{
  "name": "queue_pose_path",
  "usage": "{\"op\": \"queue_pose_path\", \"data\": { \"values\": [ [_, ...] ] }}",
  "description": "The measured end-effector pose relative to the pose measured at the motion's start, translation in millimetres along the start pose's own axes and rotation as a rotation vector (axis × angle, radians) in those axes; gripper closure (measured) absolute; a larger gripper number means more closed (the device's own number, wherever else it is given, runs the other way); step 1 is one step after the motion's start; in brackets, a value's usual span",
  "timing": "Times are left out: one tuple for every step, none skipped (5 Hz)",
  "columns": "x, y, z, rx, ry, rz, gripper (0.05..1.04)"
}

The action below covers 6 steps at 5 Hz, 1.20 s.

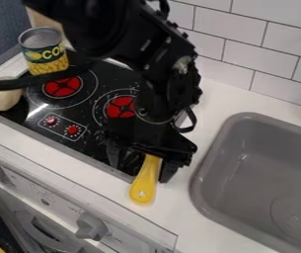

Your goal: Move the yellow brush to the top of the right burner

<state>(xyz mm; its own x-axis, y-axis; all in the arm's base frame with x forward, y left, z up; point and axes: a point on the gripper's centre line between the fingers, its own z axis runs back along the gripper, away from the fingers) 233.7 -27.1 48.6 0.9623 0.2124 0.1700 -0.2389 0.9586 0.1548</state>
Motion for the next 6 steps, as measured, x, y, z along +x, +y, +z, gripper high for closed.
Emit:
{"op": "queue_pose_path", "data": {
  "values": [
    [2, -4, -8, 0.004, 0.023, 0.002, 0.083],
    [8, -9, -10, 0.001, 0.026, 0.008, 0.118],
    [7, -11, -11, -0.018, 0.041, 0.008, 0.433],
    [9, -9, -11, -0.019, 0.036, 0.018, 0.707],
    [6, -5, -10, -0.021, 0.059, 0.021, 0.748],
    [9, 1, 5, -0.053, 0.041, 0.066, 0.748]
  ]
}}
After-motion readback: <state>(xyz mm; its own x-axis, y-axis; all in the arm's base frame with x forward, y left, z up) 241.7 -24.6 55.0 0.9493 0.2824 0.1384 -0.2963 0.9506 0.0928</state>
